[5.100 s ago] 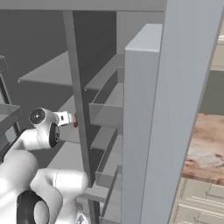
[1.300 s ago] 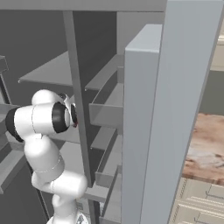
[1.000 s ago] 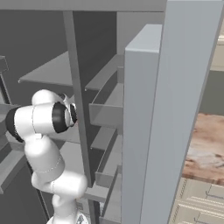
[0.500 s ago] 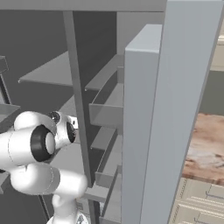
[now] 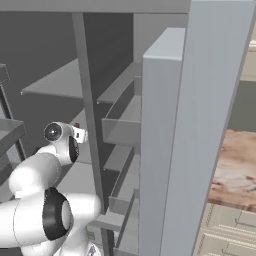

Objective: Move the hot dog bun to the plate on the dining table and place the condiment next to that plate. Then navigate to the fridge and take the sausage and place it on the plate as well.

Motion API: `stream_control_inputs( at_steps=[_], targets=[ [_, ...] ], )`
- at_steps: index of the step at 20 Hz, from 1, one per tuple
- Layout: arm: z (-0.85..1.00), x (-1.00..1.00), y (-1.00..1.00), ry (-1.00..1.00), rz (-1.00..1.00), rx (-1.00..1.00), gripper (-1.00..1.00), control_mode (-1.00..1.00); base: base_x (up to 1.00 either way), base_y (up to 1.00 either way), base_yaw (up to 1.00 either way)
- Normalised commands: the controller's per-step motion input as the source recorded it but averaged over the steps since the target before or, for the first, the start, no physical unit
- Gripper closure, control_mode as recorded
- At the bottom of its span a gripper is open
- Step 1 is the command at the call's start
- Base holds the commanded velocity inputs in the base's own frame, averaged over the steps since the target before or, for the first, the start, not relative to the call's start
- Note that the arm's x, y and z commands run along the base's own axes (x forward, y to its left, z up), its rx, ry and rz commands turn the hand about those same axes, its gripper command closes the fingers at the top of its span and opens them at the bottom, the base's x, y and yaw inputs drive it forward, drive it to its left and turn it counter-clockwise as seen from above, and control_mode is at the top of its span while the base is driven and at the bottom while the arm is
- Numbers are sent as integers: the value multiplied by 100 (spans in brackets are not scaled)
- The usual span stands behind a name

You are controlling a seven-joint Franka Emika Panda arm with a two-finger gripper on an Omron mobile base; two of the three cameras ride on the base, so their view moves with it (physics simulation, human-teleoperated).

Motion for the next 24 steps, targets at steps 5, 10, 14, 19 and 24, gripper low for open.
stream_control_inputs(
  at_steps=[5, 10, 14, 19, 24],
  targets=[
    [3, -14, -7, 1, -1, -1, 100, -100, 0, 0, 0],
    [17, -47, -24, -1, -5, 0, 100, -100, 0, 0, 0],
    [7, -56, -28, -4, -1, 0, 100, -100, 0, 0, 0],
    [34, -51, -23, 1, 0, 0, 100, -100, 0, 0, 0],
    [39, -52, -25, 2, 0, 0, 100, -100, 0, 0, 0]
  ],
)
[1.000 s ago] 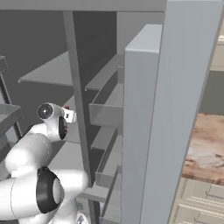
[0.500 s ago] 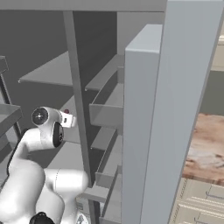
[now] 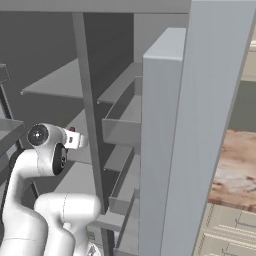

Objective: Move the hot dog bun to the plate on the dining table and place the condiment next to that plate. Then navigate to the fridge and take the sausage and place it on the plate as well.

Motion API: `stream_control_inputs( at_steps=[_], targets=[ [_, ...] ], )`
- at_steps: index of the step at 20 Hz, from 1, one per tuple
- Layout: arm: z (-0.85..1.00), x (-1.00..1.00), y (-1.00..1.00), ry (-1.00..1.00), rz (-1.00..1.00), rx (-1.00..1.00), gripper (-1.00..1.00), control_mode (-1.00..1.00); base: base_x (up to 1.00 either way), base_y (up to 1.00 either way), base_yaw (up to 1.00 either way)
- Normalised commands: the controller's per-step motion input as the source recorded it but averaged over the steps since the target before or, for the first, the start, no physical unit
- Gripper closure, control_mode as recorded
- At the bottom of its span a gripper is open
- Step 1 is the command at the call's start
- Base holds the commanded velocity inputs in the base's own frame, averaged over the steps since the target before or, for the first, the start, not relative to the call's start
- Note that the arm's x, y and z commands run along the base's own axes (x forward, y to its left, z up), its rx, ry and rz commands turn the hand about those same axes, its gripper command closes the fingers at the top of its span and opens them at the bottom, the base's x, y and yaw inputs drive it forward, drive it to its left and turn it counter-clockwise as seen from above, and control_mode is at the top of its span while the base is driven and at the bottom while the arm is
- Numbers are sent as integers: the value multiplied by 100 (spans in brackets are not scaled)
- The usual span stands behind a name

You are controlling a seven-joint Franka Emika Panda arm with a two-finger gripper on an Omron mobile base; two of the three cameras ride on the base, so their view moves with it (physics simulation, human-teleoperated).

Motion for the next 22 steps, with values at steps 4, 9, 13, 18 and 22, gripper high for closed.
stream_control_inputs(
  at_steps=[4, 9, 13, 18, 22],
  targets=[
    [45, -58, -24, 0, 0, 0, 100, -100, 0, 0, 0],
    [54, -70, -19, 1, -3, 0, 100, -100, 0, 0, 0],
    [34, -85, -15, 0, -5, 0, 100, -100, 0, 0, 0],
    [23, -100, -27, -2, -4, 3, 100, -100, 0, 0, 0],
    [17, -100, -25, -4, -6, 4, 100, -100, 0, 0, 0]
  ],
)
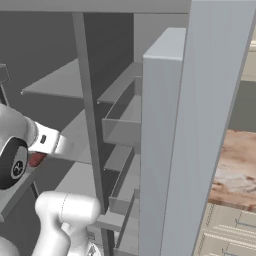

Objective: Move the hot dog bun to the plate on the dining table and place the condiment next to that plate. Then navigate to the fridge and take the sausage and place it on the plate as well.

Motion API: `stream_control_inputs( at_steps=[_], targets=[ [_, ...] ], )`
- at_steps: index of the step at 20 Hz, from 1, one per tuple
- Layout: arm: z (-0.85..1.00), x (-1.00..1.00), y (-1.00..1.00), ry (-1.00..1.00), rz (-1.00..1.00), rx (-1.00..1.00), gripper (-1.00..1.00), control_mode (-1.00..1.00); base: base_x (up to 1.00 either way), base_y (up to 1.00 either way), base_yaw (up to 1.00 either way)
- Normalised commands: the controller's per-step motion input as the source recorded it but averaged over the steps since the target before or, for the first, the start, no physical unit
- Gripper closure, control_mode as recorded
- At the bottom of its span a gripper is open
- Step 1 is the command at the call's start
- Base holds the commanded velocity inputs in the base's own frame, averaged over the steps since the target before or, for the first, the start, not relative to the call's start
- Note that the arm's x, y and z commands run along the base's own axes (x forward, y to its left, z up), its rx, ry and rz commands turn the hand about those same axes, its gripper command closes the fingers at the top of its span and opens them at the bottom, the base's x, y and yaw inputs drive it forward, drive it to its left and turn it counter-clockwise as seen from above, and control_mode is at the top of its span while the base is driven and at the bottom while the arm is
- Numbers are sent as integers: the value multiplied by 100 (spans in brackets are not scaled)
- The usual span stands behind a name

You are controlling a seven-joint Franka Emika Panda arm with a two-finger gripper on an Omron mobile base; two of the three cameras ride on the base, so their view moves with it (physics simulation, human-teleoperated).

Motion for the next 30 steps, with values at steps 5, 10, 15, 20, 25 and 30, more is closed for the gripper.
stream_control_inputs(
  at_steps=[5, 10, 15, 20, 25, 30],
  targets=[
    [0, -24, -1, 0, -3, 1, 100, -100, 0, 0, 0],
    [0, -8, 0, -2, -2, 0, 100, -100, 0, 0, 0],
    [0, -21, 0, -3, -6, 0, 100, 100, -26, 3, -9],
    [0, 0, 0, 0, 0, 0, 100, 100, -90, 17, -35],
    [0, 0, 0, 0, 0, 0, 100, 100, -96, 23, -53],
    [0, 0, 0, 0, 0, 0, 100, 100, -84, 17, -72]
  ],
)
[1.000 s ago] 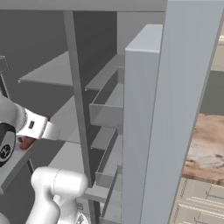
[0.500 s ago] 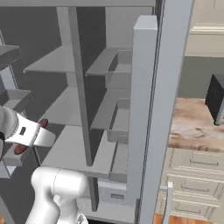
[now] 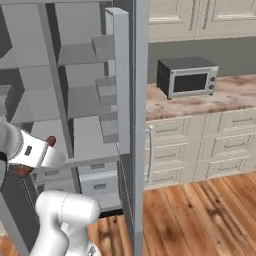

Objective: Move the hot dog bun to the plate on the dining table and place the condiment next to that plate. Then navigate to the fridge and take the sausage and place it on the plate as well.

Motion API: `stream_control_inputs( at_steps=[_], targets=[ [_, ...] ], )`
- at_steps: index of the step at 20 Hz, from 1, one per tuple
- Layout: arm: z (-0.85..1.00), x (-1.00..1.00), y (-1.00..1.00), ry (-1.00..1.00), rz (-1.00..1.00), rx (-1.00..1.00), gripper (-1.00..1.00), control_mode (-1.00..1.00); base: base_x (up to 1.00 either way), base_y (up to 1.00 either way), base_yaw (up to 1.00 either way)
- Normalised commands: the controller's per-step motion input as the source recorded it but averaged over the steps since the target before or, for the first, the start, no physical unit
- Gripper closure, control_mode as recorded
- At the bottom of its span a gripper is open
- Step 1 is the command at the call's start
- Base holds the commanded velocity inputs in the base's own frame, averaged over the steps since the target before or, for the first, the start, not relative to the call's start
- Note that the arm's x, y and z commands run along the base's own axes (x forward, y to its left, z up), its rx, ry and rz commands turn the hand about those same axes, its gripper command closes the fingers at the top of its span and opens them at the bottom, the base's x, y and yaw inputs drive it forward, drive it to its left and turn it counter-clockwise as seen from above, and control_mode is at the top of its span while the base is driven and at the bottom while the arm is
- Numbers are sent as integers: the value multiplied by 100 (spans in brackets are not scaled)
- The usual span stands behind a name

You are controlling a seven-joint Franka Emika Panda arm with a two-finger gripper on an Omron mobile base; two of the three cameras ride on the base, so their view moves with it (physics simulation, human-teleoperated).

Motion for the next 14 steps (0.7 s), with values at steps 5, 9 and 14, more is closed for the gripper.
stream_control_inputs(
  at_steps=[5, 9, 14],
  targets=[
    [0, 0, 0, 0, 0, 0, 100, 100, -48, 7, -88],
    [0, 0, 0, 0, 0, 0, 100, 100, -20, 0, -97],
    [0, 0, 0, 0, 0, 0, 100, 100, -15, 0, -98]
  ],
)
